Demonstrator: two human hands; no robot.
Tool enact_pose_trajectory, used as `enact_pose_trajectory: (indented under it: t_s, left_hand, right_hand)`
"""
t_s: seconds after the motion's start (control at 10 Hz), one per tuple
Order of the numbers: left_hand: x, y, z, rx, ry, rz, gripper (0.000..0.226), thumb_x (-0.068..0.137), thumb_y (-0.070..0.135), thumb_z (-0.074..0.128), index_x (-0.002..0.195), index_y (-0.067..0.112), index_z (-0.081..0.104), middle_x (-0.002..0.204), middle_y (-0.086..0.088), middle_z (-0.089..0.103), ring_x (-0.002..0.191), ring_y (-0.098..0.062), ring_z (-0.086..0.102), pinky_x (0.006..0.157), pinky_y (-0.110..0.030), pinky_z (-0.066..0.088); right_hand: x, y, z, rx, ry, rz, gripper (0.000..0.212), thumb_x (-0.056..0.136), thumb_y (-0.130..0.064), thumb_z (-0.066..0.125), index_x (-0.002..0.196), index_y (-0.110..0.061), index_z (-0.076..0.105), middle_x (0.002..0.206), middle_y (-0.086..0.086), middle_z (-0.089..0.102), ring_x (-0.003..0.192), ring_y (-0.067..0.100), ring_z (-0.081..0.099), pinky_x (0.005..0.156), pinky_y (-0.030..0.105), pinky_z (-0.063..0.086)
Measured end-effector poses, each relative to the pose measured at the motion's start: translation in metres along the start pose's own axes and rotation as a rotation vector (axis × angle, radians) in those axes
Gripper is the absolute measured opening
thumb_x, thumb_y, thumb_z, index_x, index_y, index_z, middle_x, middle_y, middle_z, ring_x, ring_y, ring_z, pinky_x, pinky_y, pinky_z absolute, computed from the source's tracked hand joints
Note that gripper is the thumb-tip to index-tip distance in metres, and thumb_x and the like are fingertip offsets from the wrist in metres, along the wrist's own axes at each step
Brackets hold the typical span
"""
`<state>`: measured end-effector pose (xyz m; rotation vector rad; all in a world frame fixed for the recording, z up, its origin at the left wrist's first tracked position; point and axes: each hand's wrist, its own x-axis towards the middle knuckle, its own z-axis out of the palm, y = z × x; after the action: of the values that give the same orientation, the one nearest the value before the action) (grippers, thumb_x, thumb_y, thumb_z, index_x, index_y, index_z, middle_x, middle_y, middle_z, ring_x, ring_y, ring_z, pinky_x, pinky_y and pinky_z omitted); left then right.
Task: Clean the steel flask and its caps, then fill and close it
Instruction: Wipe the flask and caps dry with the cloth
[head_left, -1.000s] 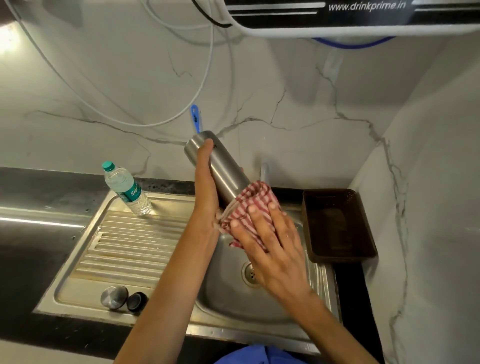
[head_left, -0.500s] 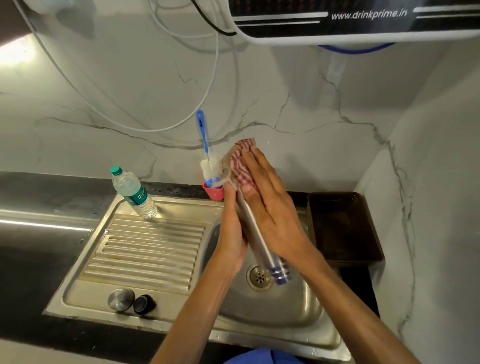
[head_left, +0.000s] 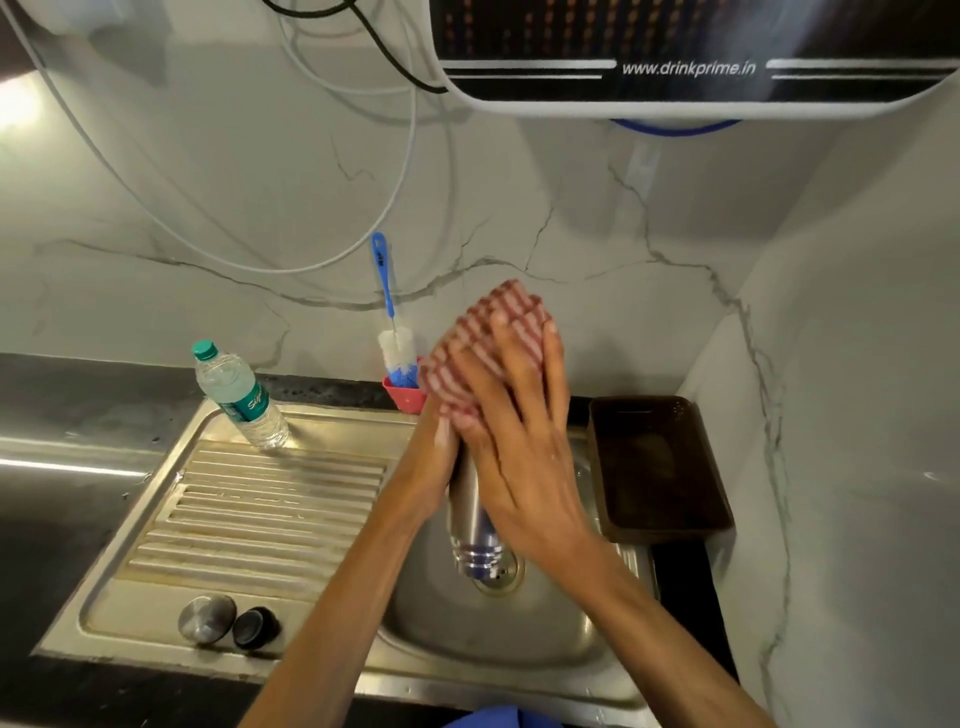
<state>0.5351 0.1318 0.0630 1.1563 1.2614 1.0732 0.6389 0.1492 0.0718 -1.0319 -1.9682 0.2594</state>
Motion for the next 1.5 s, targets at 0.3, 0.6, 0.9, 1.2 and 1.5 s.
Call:
enact_pose_trajectory:
  t_s: [0.3,0.6,0.9,1.2,1.5]
  left_hand:
    - [0.024,-0.005,0.001,-0.183,0.054,0.085,0.072,0.095,0.074,0.048,0.155,0.034,0.045,0.148,0.015,0.061,0.136,0.000,0.057,0.114,-0.030,0.049]
    - [0.038,0.020,-0.018,-0.501,0.044,-0.058,0.090,0.081,0.081,0.044,0.136,0.012,0.057,0.104,-0.010,0.079,0.101,-0.027,0.076,0.096,-0.044,0.058]
    - [0.025,-0.001,0.000,-0.566,0.036,-0.127,0.055,0.110,0.052,0.033,0.114,0.023,0.079,0.119,-0.005,0.079,0.112,-0.020,0.075,0.094,-0.032,0.062]
    - [0.028,0.010,-0.007,-0.587,0.124,-0.097,0.076,0.097,0.074,0.045,0.135,0.013,0.071,0.129,-0.017,0.074,0.123,-0.033,0.070,0.112,-0.048,0.051]
    - [0.054,0.004,-0.036,-0.465,0.273,-0.147,0.111,0.057,0.090,0.079,0.134,0.012,0.063,0.107,-0.021,0.071,0.095,-0.034,0.072,0.098,-0.056,0.058]
  right_hand:
    - [0.009,0.011,0.007,0.293,0.016,0.356,0.053,0.115,-0.037,0.029,0.163,-0.046,0.011,0.171,-0.014,0.014,0.155,0.006,0.025,0.124,0.045,0.035]
    - [-0.081,-0.004,0.008,0.126,-0.162,0.135,0.054,0.111,-0.052,0.019,0.162,-0.052,0.001,0.174,-0.004,-0.008,0.158,0.013,0.017,0.120,0.025,0.037]
    - [-0.021,0.027,0.000,0.090,-0.126,-0.057,0.052,0.106,-0.029,0.052,0.157,-0.022,0.042,0.174,0.010,0.006,0.161,0.032,0.004,0.124,0.069,0.013]
    - [0.001,0.015,0.017,0.407,0.057,0.384,0.052,0.110,-0.043,0.042,0.158,-0.051,0.027,0.160,-0.014,0.044,0.143,0.008,0.048,0.115,0.048,0.046]
    - [-0.098,0.023,0.035,0.009,-0.187,0.111,0.052,0.112,-0.049,0.026,0.163,-0.040,0.023,0.175,0.000,0.007,0.160,0.023,0.017,0.115,0.071,0.033]
